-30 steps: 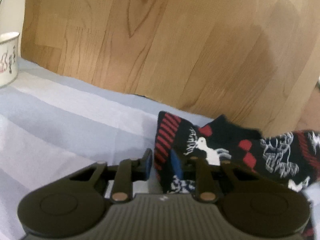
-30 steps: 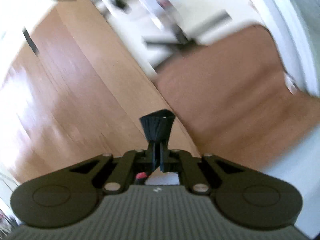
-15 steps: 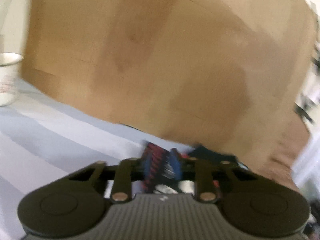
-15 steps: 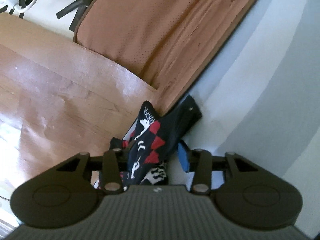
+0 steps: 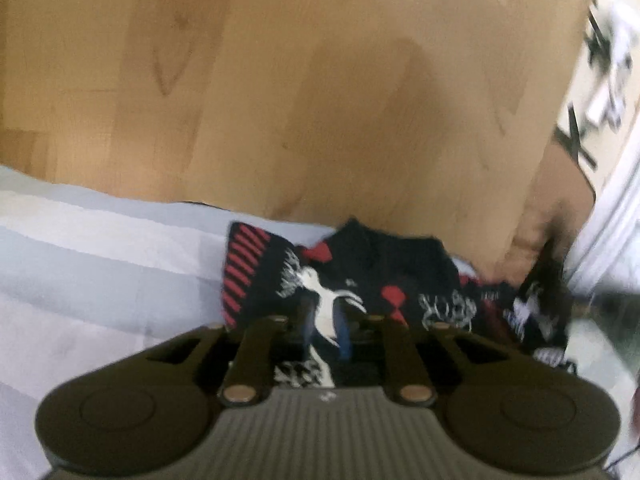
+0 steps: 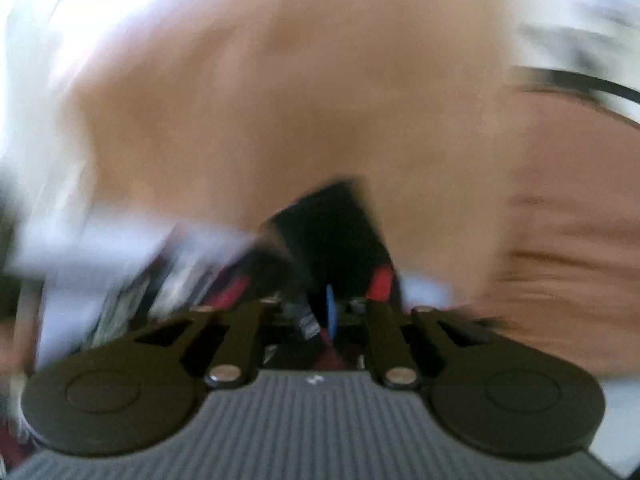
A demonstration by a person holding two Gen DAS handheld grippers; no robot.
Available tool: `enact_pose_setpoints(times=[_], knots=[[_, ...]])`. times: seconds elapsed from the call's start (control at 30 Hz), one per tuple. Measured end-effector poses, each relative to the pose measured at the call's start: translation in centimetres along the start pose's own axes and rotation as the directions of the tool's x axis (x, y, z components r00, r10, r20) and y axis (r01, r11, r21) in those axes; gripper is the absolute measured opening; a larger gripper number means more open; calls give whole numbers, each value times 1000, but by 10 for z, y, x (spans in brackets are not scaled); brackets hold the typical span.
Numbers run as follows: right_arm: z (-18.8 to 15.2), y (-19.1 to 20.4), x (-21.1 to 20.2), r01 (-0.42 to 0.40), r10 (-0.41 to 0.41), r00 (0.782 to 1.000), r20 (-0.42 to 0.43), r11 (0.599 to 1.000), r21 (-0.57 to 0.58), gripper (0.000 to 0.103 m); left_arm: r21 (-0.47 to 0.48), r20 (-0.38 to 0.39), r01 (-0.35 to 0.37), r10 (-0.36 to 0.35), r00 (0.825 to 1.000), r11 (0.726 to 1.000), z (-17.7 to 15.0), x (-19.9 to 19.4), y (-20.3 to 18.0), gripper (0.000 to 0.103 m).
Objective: Fold small clothes
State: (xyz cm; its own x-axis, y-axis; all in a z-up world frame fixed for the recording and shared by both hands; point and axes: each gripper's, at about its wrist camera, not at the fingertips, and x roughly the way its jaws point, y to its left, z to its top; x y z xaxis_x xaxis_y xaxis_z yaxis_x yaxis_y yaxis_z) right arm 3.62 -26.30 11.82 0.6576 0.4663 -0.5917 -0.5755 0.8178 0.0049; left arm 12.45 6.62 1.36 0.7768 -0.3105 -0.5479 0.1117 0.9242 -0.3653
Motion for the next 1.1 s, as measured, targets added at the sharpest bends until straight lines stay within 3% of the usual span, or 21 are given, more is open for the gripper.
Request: enact_pose_setpoints(times=[0.03, 0.1, 0.13, 0.2, 0.23, 0.33, 0.43, 0.47, 0.5, 0.53, 0.57, 0.63, 0.67, 0.77, 0.9, 1.1], knots=[[-6, 18, 12, 1, -8, 998, -65, 995, -98, 32, -16, 3, -2, 2, 1000, 1000, 1, -1, 1, 22], [-14, 32, 15, 29, -43, 997, -69, 981, -191, 38, -39, 0, -10, 10, 1000, 999, 4, 0, 8, 25], [-14, 27, 8, 29, -37, 998, -47, 986, -162, 41, -49, -2, -12, 12, 1000, 999, 5, 0, 10, 26], [-9, -1, -12, -6, 6, 1000, 18, 1000, 21, 60, -68, -9, -5, 4, 1000, 998, 5, 3, 14, 28], [-8, -18, -22, -26, 18, 998, 60, 992, 127, 62, -71, -9, -3, 3, 1000, 997, 5, 5, 14, 29], [-8, -57, -27, -10, -19, 997, 74, 925, 381, 62, -57, -6, -12, 12, 1000, 998, 3, 6, 12, 29], [-20, -71, -3, 31, -20, 999, -29, 892, 451, 59, -27, -8, -28, 27, 1000, 999, 1, 8, 9, 29], [-26, -69, 10, 50, -13, 996, -89, 901, 430, 37, -5, -15, -41, 41, 999, 999, -1, 10, 7, 28], [-37, -65, 27, 101, -34, 983, -179, 919, 380, 29, 27, -27, -63, 64, 998, 998, -3, 13, 5, 27], [-48, -60, 34, 104, -65, 990, -125, 934, 342, 30, 63, -33, -83, 85, 996, 995, -5, 17, 1, 26], [-50, -57, 42, 107, -70, 990, -124, 939, 327, 30, 103, -22, -99, 102, 995, 990, -7, 18, -4, 26], [-41, -60, 50, 123, -61, 984, -170, 915, 385, 34, 154, -11, -126, 129, 992, 980, -10, 17, -12, 27], [-39, -61, 45, 102, -47, 989, -139, 903, 416, 35, 158, -8, -125, 128, 992, 979, -10, 15, -12, 29], [-39, -61, 17, 27, -15, 999, -30, 895, 446, 45, 110, 18, -99, 97, 995, 989, -1, -4, -8, 35], [-64, -51, -26, 28, -14, 999, -38, 909, 417, 47, 28, 31, -104, 103, 994, 994, 11, -38, -1, 38], [-124, -36, -97, 15, -10, 1000, -13, 899, 438, 48, 60, -39, -55, 57, 998, 997, -31, -105, 6, 39]])
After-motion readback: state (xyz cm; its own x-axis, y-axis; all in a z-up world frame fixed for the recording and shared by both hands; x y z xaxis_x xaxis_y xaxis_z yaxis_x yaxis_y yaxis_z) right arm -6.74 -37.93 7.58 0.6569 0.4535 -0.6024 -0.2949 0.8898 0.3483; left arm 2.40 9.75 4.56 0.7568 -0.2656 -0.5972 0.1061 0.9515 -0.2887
